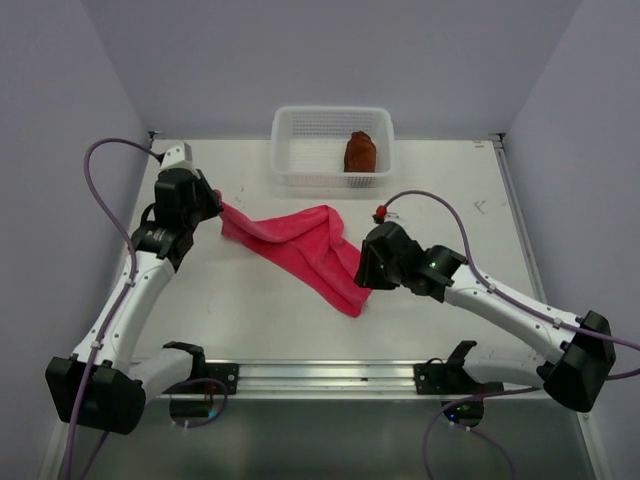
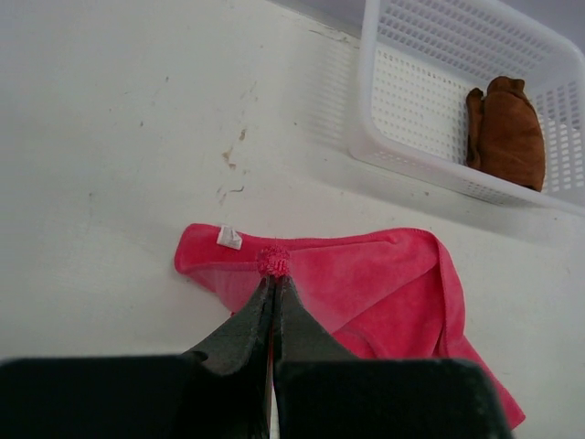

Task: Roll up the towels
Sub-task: Flatten the towel

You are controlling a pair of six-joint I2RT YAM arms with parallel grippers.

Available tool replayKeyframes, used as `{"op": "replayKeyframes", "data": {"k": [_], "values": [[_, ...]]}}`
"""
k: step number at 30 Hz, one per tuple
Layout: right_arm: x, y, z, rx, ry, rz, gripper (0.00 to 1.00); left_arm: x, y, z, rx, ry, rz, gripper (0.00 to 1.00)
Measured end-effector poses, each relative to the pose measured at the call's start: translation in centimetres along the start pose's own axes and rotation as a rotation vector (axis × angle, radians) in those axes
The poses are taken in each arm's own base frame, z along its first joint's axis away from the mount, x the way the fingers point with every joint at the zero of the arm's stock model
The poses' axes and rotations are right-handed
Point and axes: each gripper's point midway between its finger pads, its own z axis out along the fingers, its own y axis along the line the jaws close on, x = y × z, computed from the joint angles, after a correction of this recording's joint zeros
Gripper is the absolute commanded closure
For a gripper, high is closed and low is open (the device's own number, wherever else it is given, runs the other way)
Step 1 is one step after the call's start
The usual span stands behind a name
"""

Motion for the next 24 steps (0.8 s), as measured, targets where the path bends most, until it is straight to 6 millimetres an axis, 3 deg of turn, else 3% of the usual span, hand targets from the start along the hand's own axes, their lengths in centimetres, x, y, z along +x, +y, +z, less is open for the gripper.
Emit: {"op": "replayKeyframes", "data": {"k": [3, 5, 11, 24], "values": [[3.8, -1.3, 0.7, 0.032, 0.058, 0.063, 0.62, 0.2, 0.8, 0.2, -0.037, -0.003, 0.009, 1.00], [5.2, -2.0, 1.0, 0.048, 0.074, 0.116, 0.60, 0.3, 1.2, 0.2, -0.058, -0.007, 0.013, 1.00], [7.7, -2.7, 2.2, 0.055, 0.097, 0.237, 0.61, 0.9, 2.6, 0.4, -0.114, -0.007, 0.025, 1.00], [8.8, -1.3, 5.5, 0.063, 0.134, 0.349, 0.61, 2.2, 3.8, 0.7, -0.157, 0.009, 0.040, 1.00]]}}
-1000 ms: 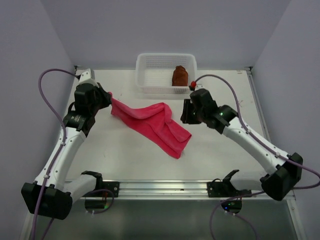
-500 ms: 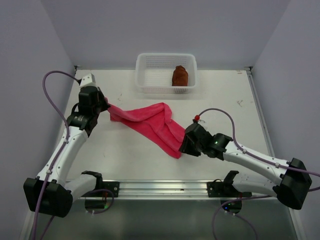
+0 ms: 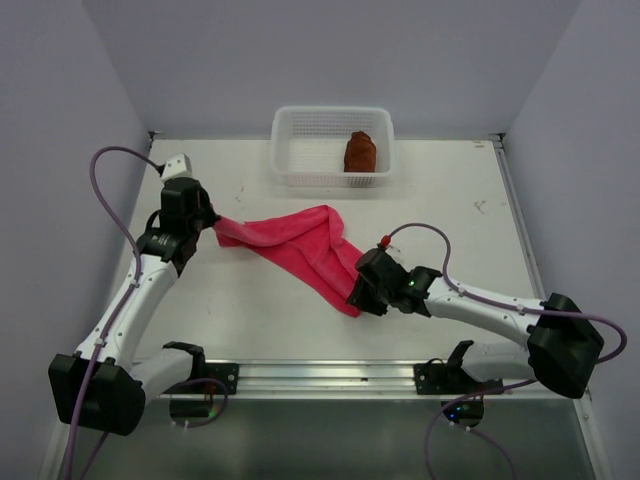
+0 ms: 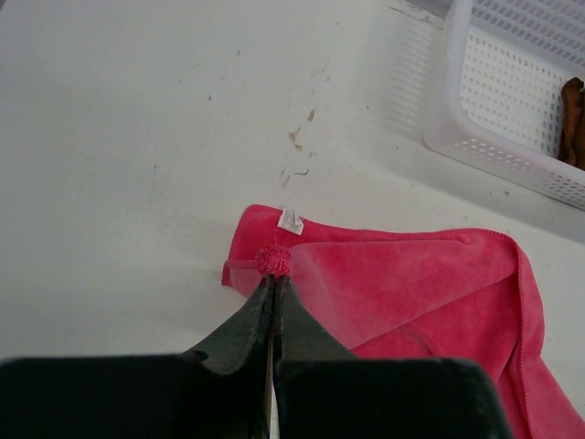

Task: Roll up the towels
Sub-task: Flatten the towel

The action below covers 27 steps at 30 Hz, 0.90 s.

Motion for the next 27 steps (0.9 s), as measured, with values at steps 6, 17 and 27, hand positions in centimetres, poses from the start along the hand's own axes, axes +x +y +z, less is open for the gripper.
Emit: {"op": "replayKeyframes", "data": {"k": [6, 17, 27], "values": [[0.6, -0.5, 0.6, 0.017, 0.013, 0.035, 0.62, 0.2, 0.0, 0.0, -0.002, 0.004, 0.005, 1.00], [2.4, -2.1, 1.2, 0.047, 0.062, 0.083, 0.57, 0.3, -0.1, 0.0, 0.002, 0.005, 0.014, 1.00], [2.9, -2.0, 2.4, 0.044, 0.078, 0.105, 0.52, 0.4, -0.3, -0.1, 0.007, 0.007, 0.020, 1.00]]}}
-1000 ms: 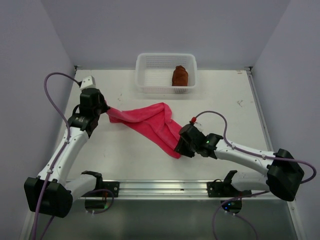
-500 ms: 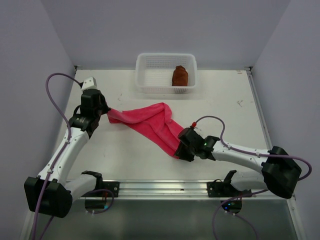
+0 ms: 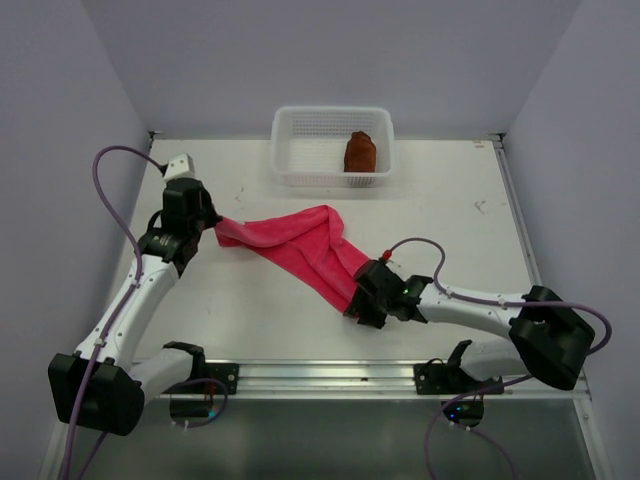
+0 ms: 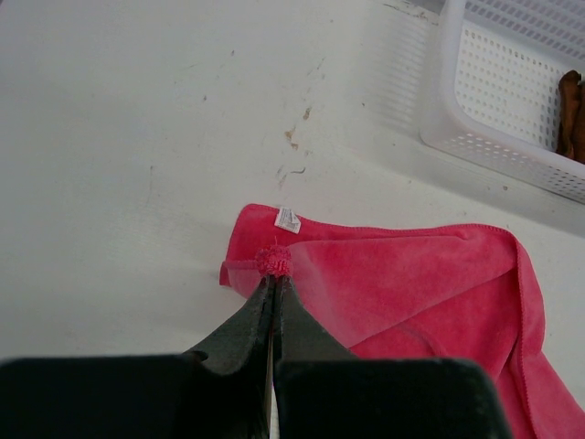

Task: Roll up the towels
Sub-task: Flatten the towel

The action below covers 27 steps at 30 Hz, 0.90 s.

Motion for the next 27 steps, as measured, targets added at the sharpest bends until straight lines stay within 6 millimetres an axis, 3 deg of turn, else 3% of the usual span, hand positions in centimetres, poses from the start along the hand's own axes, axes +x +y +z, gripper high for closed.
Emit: {"op": "replayKeyframes", "data": {"k": [13, 23, 27], "values": [[-0.1, 0.2, 0.8, 0.020, -0.001, 0.008, 0.52, 0.1, -0.2, 0.0, 0.006, 0.002, 0.004, 1.00], [-0.2, 1.0, 1.5, 0.031, -0.001, 0.016, 0.62, 0.3, -0.5, -0.1, 0.015, 0.005, 0.017, 1.00], [-0.3, 0.8, 1.6, 0.038, -0.011, 0.027, 0.71, 0.3, -0.6, -0.1, 0.016, 0.006, 0.018, 1.00]]}}
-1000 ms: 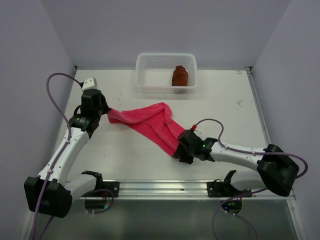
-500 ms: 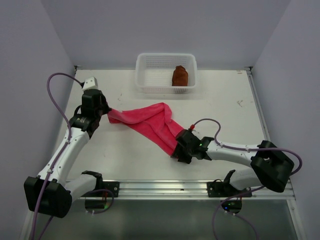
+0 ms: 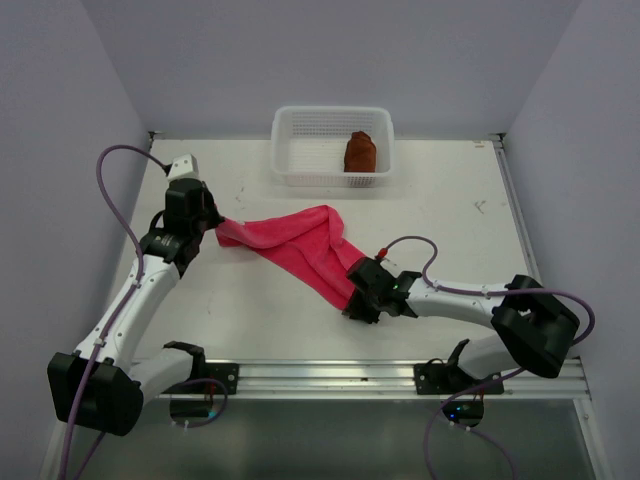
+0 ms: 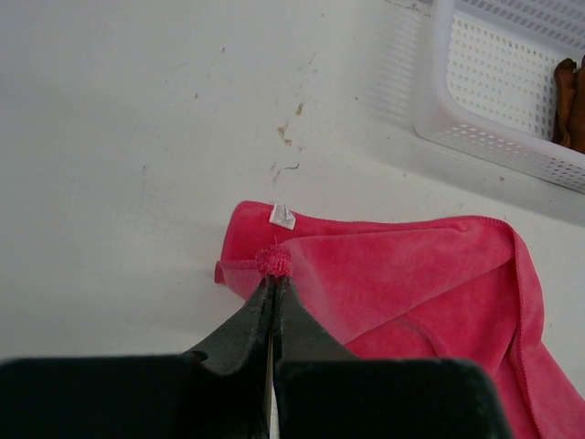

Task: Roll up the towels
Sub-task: Flatten the towel

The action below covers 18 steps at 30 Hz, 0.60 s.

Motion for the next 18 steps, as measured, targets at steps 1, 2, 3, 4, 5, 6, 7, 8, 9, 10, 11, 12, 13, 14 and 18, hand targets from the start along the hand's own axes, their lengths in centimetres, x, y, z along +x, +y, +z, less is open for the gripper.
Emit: {"op": "replayKeyframes", "data": {"k": [1, 2, 3, 4, 5, 6, 7, 8, 9, 10, 11, 12, 13, 14, 18], "values": [[0.0, -0.1, 0.0, 0.001, -0.003, 0.006, 0.76, 0.0, 0.0, 0.0, 0.000, 0.000, 0.002, 1.00], [-0.1, -0.1, 0.1, 0.002, -0.006, 0.010, 0.78, 0.0, 0.0, 0.0, 0.000, 0.000, 0.004, 1.00], [-0.1, -0.3, 0.1, 0.003, -0.008, 0.017, 0.81, 0.0, 0.0, 0.0, 0.000, 0.000, 0.006, 1.00], [-0.2, -0.4, 0.1, -0.001, -0.009, 0.025, 0.87, 0.0, 0.0, 0.0, 0.000, 0.000, 0.007, 1.00], [-0.3, -0.5, 0.1, -0.003, -0.012, 0.031, 0.89, 0.0, 0.0, 0.0, 0.000, 0.000, 0.007, 1.00], [-0.3, -0.7, 0.1, -0.002, -0.013, 0.038, 0.92, 0.0, 0.0, 0.0, -0.001, 0.000, 0.007, 1.00], [-0.5, -0.8, 0.1, -0.003, -0.016, 0.043, 0.94, 0.0, 0.0, 0.0, -0.001, 0.000, 0.007, 1.00], [-0.7, -1.0, 0.0, -0.002, -0.020, 0.049, 1.00, 0.0, 0.1, 0.0, -0.002, -0.001, 0.007, 1.00], [-0.9, -1.2, -0.1, 0.002, -0.026, 0.051, 1.00, 0.0, 0.1, 0.0, -0.004, -0.001, 0.007, 1.00], [-1.2, -1.6, -0.2, 0.012, -0.035, 0.052, 1.00, 0.0, 0.1, 0.0, -0.007, -0.003, 0.007, 1.00], [-1.6, -2.0, -0.4, 0.023, -0.048, 0.053, 1.00, 0.0, 0.2, 0.1, -0.012, -0.003, 0.008, 1.00], [-2.0, -2.4, -0.6, 0.032, -0.059, 0.049, 1.00, 0.0, 0.3, 0.2, -0.019, -0.001, 0.009, 1.00], [-2.4, -2.8, -1.0, 0.040, -0.071, 0.046, 1.00, 0.2, 0.4, 0.4, -0.025, 0.003, 0.010, 1.00], [-3.0, -3.0, -1.4, 0.041, -0.087, 0.038, 1.00, 0.4, 0.5, 0.6, -0.031, 0.013, 0.014, 1.00], [-5.5, -3.6, -3.4, 0.035, -0.145, 0.013, 1.00, 1.3, 0.6, 2.2, -0.065, 0.075, 0.032, 1.00]]}}
